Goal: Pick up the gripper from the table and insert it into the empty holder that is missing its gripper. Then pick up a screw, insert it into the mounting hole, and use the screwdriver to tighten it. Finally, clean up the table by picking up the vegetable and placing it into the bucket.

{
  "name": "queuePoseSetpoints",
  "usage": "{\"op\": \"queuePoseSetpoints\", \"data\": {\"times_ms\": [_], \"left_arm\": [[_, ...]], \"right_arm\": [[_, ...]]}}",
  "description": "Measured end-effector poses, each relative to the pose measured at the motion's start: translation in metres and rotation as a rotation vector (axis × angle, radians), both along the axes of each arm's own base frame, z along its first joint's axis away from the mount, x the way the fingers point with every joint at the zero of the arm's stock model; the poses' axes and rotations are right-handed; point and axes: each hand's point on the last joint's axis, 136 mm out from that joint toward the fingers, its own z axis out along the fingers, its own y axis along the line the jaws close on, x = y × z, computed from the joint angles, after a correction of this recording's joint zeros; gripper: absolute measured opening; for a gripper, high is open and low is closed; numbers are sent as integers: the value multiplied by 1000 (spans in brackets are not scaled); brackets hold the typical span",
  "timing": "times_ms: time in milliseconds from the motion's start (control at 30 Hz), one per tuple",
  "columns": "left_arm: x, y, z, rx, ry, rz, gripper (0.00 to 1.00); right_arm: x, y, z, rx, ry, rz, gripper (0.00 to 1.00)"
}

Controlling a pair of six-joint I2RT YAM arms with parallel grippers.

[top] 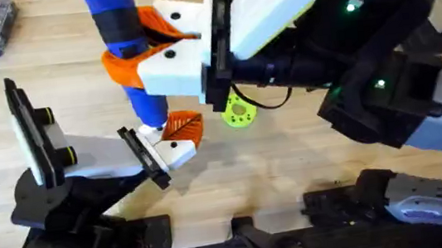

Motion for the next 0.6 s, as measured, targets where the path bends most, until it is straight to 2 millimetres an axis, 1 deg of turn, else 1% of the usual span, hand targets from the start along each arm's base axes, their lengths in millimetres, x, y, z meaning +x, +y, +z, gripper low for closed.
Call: {"op": "queuePoseSetpoints", "data": {"times_ms": [67, 200, 267, 333, 500, 600], "left_arm": [[0, 0, -2, 2, 8, 1, 15], [0, 0, -2, 3, 13, 2, 15], [0, 0, -2, 3, 13, 2, 15], [0, 0, -2, 3, 13, 2, 15], [0, 0, -2, 3, 13, 2, 15], [0, 0, -3, 3, 13, 2, 15]], "right_arm": [[-1, -1, 9, 31, -26, -3, 108], [-8, -17, 47, 131, -115, -19, 107], [-9, -24, 59, 161, -146, -33, 107], [-6, -27, 61, 166, -156, -46, 106], [-1, -27, 54, 141, -136, -63, 106], [10, -29, 41, 97, -91, -107, 107]]}}
